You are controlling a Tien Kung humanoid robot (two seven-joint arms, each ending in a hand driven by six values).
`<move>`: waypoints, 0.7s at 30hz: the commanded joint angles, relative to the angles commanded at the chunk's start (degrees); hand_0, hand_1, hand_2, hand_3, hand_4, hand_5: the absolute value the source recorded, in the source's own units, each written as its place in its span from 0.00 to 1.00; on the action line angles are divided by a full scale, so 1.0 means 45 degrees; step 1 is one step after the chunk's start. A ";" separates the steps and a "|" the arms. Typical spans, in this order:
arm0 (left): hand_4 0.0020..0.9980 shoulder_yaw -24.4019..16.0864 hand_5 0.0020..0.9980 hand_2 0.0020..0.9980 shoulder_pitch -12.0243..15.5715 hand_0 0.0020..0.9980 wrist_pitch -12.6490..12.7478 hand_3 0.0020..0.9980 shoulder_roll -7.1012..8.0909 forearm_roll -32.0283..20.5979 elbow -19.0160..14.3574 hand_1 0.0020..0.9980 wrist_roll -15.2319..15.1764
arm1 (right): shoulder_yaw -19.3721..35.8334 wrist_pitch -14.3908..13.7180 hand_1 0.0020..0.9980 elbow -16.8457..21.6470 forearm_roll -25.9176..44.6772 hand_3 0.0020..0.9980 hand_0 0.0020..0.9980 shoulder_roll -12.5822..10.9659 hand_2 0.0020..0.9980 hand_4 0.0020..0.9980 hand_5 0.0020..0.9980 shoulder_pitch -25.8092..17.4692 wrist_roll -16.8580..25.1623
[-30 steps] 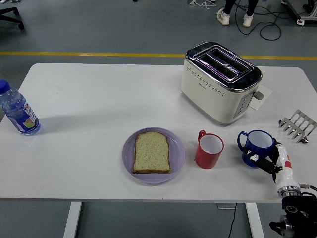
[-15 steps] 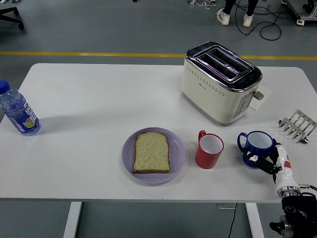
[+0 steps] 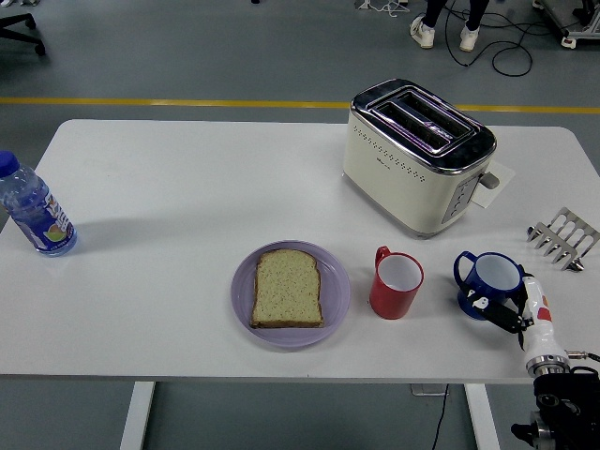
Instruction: Pick up the cup,pour liquid into bread,place the cup on the desk
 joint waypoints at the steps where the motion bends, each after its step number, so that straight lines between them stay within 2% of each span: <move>1: 0.24 0.0004 0.86 0.65 0.0002 0.63 0.0000 0.51 0.0000 0.0000 0.0000 0.64 0.0000 | -0.0001 -0.0002 0.62 0.0003 -0.0008 0.91 0.67 0.0000 0.78 0.84 0.00 -0.0002 0.0006; 5: 0.24 0.0033 0.86 0.65 0.0026 0.63 -0.0003 0.51 0.0000 -0.0016 0.0001 0.64 0.0001 | -0.0028 0.0009 0.62 0.0013 -0.0028 0.91 0.67 -0.0012 0.78 0.84 0.00 -0.0023 0.0076; 6: 0.24 0.0043 0.86 0.65 0.0029 0.63 -0.0004 0.51 -0.0001 -0.0019 0.0002 0.64 0.0002 | -0.0032 0.0003 0.68 0.0021 -0.0011 0.98 0.76 -0.0013 0.85 0.85 0.00 -0.0029 0.0134; 11: 0.24 0.0034 0.86 0.65 0.0018 0.63 -0.0010 0.51 0.0000 -0.0019 -0.0002 0.64 0.0003 | -0.0043 -0.0014 0.68 0.0059 -0.0033 0.98 0.76 -0.0017 0.85 0.85 0.00 -0.0021 0.0337; 12: 0.24 0.0019 0.86 0.65 0.0005 0.63 -0.0011 0.50 0.0003 -0.0005 -0.0006 0.64 0.0003 | -0.0039 -0.0024 0.74 0.0060 -0.0037 1.00 0.83 -0.0009 0.91 0.88 0.00 -0.0012 0.0372; 21: 0.24 -0.0107 0.86 0.65 -0.0075 0.63 -0.0006 0.51 0.0008 0.0033 -0.0009 0.64 0.0003 | 0.0012 -0.0313 0.76 0.0012 -0.0158 1.00 0.86 0.0015 0.92 0.87 0.00 0.0065 0.0436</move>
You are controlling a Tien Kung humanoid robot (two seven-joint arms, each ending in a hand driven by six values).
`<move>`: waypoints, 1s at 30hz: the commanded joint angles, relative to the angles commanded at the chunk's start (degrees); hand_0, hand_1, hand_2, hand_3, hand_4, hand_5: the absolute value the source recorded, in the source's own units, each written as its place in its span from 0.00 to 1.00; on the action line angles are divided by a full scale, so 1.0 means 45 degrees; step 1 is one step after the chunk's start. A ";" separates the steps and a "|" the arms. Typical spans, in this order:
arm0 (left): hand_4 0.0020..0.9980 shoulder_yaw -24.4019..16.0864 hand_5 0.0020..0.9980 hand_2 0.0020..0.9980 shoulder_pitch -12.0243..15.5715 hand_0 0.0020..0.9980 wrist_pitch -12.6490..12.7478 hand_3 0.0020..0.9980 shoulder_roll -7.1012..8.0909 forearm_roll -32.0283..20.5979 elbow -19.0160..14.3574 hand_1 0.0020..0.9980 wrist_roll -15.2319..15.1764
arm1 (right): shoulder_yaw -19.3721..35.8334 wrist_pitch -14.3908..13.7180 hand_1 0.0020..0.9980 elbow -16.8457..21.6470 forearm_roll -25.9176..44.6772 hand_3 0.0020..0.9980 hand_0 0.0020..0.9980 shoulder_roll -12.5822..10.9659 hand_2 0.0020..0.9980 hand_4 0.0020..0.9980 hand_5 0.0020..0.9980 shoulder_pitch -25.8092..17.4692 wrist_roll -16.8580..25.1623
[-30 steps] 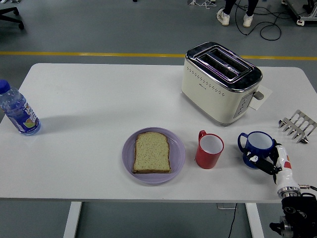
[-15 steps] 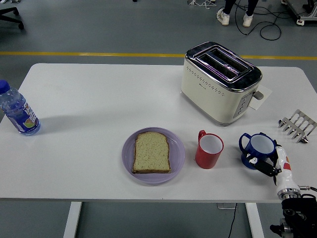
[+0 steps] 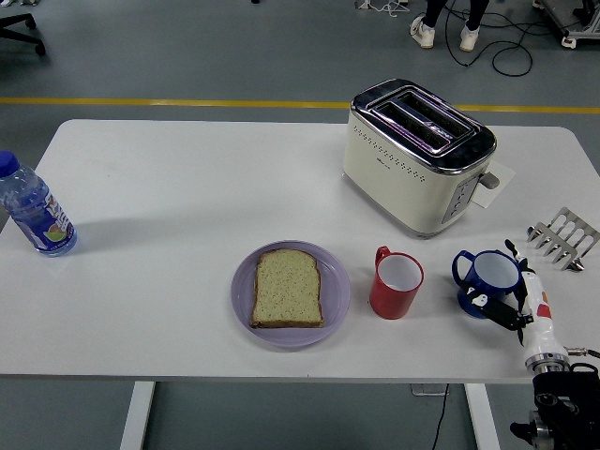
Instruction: Pick up the cup,pour liquid into bread,place the cup on the desk
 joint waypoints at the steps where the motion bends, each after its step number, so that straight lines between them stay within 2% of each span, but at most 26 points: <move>1: 0.24 -0.0003 0.86 0.65 -0.0002 0.63 0.0000 0.51 -0.0001 0.0001 0.0000 0.64 0.0000 | 0.0003 -0.0025 0.76 -0.0005 -0.0007 1.00 0.86 0.0001 0.92 0.87 0.00 0.0004 0.0000; 7: 0.24 -0.0012 0.86 0.65 -0.0005 0.63 0.0001 0.51 -0.0003 0.0015 -0.0001 0.64 0.0000 | 0.0042 -0.0152 0.77 0.0055 -0.0053 1.00 0.88 0.0004 0.93 0.88 0.00 -0.0005 0.0092; 19: 0.24 -0.0044 0.86 0.65 -0.0033 0.63 -0.0002 0.51 0.0012 0.0048 -0.0001 0.64 -0.0001 | 0.0351 -0.0311 0.80 0.0941 -0.0477 1.00 0.90 -0.0065 0.96 0.90 0.00 -0.0204 0.0219; 23: 0.24 -0.0080 0.86 0.65 -0.0029 0.63 -0.0003 0.51 0.0010 0.0043 -0.0004 0.64 -0.0001 | 0.0461 -0.0357 0.80 0.1656 -0.0712 1.00 0.90 -0.0119 0.96 0.90 0.00 -0.0394 0.0207; 30: 0.24 -0.0054 0.86 0.65 -0.0029 0.63 -0.0007 0.50 0.0019 0.0077 -0.0002 0.64 0.0003 | 0.1044 -0.0487 0.81 0.3578 -0.1358 1.00 0.90 -0.0257 0.96 0.91 0.00 -0.0546 0.0071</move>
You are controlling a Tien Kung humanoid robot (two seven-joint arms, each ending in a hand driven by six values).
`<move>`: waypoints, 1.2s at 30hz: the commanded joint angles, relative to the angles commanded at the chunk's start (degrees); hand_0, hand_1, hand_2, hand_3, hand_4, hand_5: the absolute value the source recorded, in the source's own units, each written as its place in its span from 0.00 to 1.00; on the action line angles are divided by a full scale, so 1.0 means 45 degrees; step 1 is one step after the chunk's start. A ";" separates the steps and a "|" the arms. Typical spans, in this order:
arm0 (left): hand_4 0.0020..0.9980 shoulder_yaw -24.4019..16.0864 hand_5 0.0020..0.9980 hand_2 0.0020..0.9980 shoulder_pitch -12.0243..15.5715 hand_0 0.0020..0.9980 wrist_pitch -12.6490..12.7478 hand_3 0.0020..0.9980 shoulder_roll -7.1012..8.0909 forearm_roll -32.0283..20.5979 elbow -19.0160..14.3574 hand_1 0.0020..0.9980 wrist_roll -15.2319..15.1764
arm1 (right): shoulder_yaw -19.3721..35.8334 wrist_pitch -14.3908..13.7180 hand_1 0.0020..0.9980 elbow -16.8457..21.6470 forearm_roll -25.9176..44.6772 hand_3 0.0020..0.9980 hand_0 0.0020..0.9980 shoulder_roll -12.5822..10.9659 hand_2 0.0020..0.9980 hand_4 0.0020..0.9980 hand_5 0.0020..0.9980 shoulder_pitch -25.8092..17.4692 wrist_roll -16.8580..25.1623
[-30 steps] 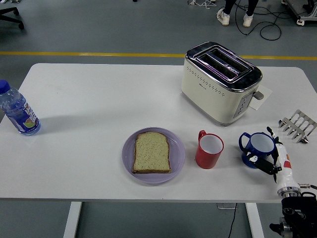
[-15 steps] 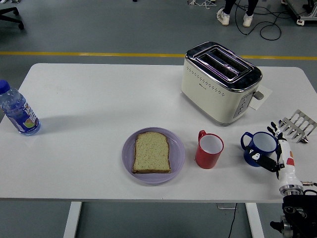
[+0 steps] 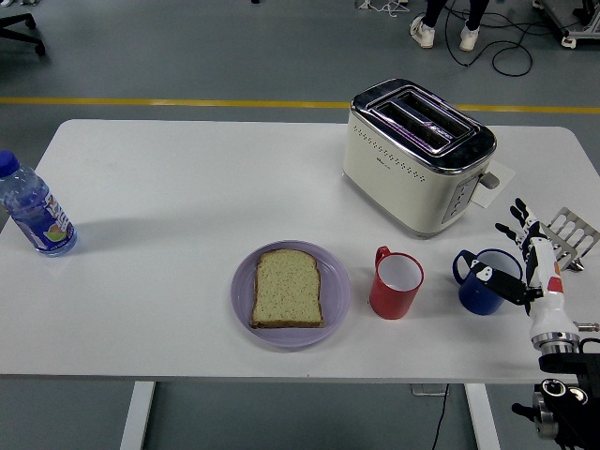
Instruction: Pick up the cup,pour liquid into bread,place the cup on the desk
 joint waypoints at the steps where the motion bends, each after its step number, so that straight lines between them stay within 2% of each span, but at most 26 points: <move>1: 0.24 0.0007 0.86 0.65 0.0000 0.63 0.0000 0.50 0.0002 0.0001 0.0001 0.64 0.0001 | 0.0075 -0.0009 0.81 0.0261 -0.0033 1.00 0.90 -0.0016 0.96 0.91 0.00 -0.0007 0.0001; 7: 0.24 -0.0022 0.86 0.65 -0.0005 0.63 0.0001 0.51 0.0004 0.0001 -0.0001 0.64 -0.0002 | 0.0866 -0.0067 0.79 0.1635 -0.0130 1.00 0.90 -0.0106 0.95 0.91 0.00 -0.0130 -0.0056; 8: 0.24 -0.0033 0.86 0.65 -0.0008 0.63 0.0002 0.51 0.0005 0.0005 -0.0002 0.64 -0.0003 | 0.0991 -0.0054 0.78 0.1805 -0.0069 0.96 0.88 -0.0103 0.91 0.83 0.03 -0.0141 -0.0067; 13: 0.24 -0.0034 0.86 0.65 -0.0007 0.63 0.0000 0.51 0.0011 0.0005 -0.0002 0.64 -0.0003 | 0.1744 0.0498 0.78 0.2362 0.1608 0.96 0.88 -0.0068 0.91 0.83 0.03 -0.0125 -0.0116; 14: 0.24 -0.0031 0.86 0.65 -0.0004 0.63 -0.0001 0.51 0.0011 -0.0006 -0.0001 0.64 -0.0003 | 0.1851 0.0665 0.68 0.2385 0.2103 0.78 0.77 -0.0060 0.74 0.73 0.16 -0.0125 -0.0092; 19: 0.24 -0.0016 0.86 0.65 0.0000 0.63 0.0004 0.51 -0.0001 0.0023 -0.0001 0.64 -0.0009 | 0.2458 0.1551 0.68 0.2169 0.4801 0.78 0.77 0.0051 0.74 0.73 0.16 -0.0220 0.0487; 20: 0.24 -0.0015 0.86 0.65 0.0006 0.63 0.0004 0.51 -0.0003 0.0016 0.0000 0.64 -0.0008 | 0.2572 0.1660 0.63 0.2144 0.5298 0.64 0.71 0.0078 0.67 0.66 0.21 -0.0258 0.0468; 21: 0.24 -0.0013 0.86 0.65 0.0016 0.63 0.0002 0.51 -0.0006 -0.0002 0.0003 0.64 -0.0005 | 0.2779 0.1876 0.63 0.2112 0.5877 0.64 0.71 0.0117 0.67 0.66 0.21 -0.0319 0.0418; 25: 0.24 -0.0001 0.86 0.65 0.0040 0.63 0.0000 0.51 -0.0003 0.0001 0.0007 0.64 -0.0004 | 0.3518 0.2841 0.63 0.1952 0.7987 0.64 0.71 0.0159 0.67 0.66 0.21 -0.0458 -0.0714; 28: 0.24 0.0070 0.86 0.65 0.0067 0.63 -0.0006 0.51 -0.0004 -0.0010 0.0012 0.64 0.0001 | 0.4159 0.4131 0.62 0.1678 0.9051 0.63 0.70 0.0173 0.67 0.65 0.23 -0.0522 -0.2266; 31: 0.24 0.0087 0.86 0.65 0.0085 0.63 -0.0006 0.51 -0.0002 -0.0007 0.0012 0.64 0.0000 | 0.4456 0.4618 0.62 0.1510 0.9431 0.63 0.70 0.0241 0.67 0.65 0.23 -0.0587 -0.2857; 36: 0.24 0.0129 0.86 0.65 0.0116 0.63 -0.0006 0.50 -0.0002 -0.0016 0.0015 0.64 -0.0001 | 0.4900 0.5102 0.62 0.1133 1.0223 0.63 0.70 0.0379 0.67 0.65 0.24 -0.0626 -0.3106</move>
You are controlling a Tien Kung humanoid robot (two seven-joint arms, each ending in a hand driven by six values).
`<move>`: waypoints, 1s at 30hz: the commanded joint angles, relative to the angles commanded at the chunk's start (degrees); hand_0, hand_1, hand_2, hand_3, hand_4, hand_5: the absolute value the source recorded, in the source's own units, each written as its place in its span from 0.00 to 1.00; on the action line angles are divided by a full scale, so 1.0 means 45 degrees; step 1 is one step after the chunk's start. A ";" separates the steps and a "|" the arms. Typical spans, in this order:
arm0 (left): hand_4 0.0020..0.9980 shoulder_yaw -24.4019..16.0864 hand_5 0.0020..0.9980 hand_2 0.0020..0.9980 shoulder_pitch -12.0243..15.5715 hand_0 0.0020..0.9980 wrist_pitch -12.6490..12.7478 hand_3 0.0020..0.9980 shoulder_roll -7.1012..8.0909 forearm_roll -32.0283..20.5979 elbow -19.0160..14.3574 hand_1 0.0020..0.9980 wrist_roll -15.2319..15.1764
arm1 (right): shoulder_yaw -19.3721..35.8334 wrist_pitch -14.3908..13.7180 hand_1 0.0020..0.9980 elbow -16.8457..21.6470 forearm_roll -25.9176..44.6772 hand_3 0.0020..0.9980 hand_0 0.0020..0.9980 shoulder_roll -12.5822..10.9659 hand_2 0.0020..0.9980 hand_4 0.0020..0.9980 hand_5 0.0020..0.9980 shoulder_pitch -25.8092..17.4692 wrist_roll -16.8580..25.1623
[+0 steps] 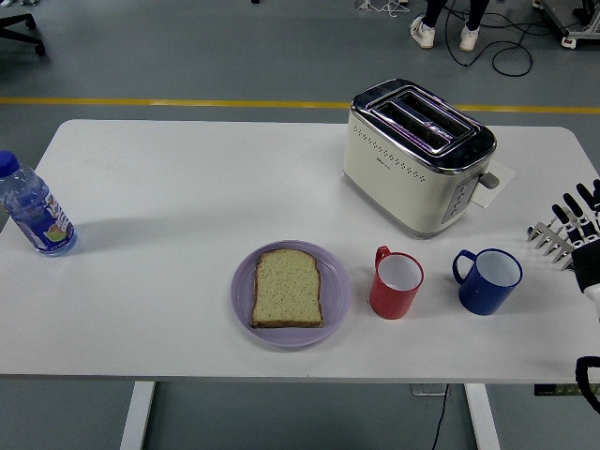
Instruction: Pick up the cup,pour liquid into bread,place the cup on the desk
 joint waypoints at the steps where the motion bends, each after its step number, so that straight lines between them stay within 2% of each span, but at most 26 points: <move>1: 0.24 0.0008 0.86 0.65 0.0004 0.63 0.0000 0.50 -0.0002 -0.0002 0.0001 0.64 0.0000 | 0.0056 0.0027 0.62 -0.0069 0.0049 0.63 0.70 0.0006 0.67 0.65 0.24 0.0001 -0.0043; 14: 0.24 0.0089 0.86 0.65 0.0042 0.63 -0.0010 0.50 -0.0019 -0.0026 0.0000 0.64 0.0000 | 0.0533 0.0122 0.63 -0.0884 0.0381 0.63 0.71 0.0142 0.68 0.64 0.26 -0.0013 -0.0605; 30: 0.24 -0.0100 0.86 0.65 -0.0086 0.63 0.0000 0.50 -0.0010 0.0072 -0.0006 0.64 0.0003 | 0.0512 0.0008 0.63 -0.1116 0.0812 0.63 0.70 0.0327 0.68 0.64 0.26 0.0101 -0.0657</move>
